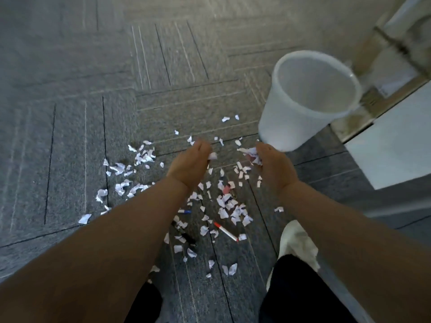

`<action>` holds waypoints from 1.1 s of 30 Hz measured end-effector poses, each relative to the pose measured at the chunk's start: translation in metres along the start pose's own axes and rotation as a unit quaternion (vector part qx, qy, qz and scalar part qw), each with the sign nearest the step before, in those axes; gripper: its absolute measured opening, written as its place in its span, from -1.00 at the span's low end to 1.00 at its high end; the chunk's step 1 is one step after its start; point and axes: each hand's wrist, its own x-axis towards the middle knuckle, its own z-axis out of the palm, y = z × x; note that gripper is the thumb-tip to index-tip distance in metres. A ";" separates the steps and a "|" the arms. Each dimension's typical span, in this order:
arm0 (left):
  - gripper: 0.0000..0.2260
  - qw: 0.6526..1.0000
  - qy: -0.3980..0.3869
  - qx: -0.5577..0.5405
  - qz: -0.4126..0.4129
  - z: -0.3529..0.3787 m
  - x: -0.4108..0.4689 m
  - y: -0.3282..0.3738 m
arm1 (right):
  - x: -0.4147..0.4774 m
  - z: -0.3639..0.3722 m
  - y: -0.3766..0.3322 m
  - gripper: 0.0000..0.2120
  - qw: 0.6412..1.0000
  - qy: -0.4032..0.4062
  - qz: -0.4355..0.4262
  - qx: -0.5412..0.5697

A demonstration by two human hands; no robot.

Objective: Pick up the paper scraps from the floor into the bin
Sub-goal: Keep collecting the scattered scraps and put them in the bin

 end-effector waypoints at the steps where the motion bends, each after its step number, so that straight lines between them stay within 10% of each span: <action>1: -0.74 1.000 0.012 -0.012 0.013 -0.006 0.018 0.011 | 0.009 -0.013 0.009 -0.86 1.000 0.015 0.004 -0.002; 15: -0.83 0.990 0.040 -0.054 0.125 0.018 0.279 0.152 | 0.154 -0.120 0.174 -0.76 0.972 0.153 0.173 -0.039; 22: -0.36 0.981 -0.064 0.135 0.127 0.055 0.347 0.144 | 0.175 -0.094 0.232 -0.45 0.964 0.024 0.227 -0.135; 33: -0.59 0.971 0.110 0.030 0.212 0.075 0.266 0.065 | 0.140 -0.054 0.161 -0.75 0.972 0.203 0.038 -0.109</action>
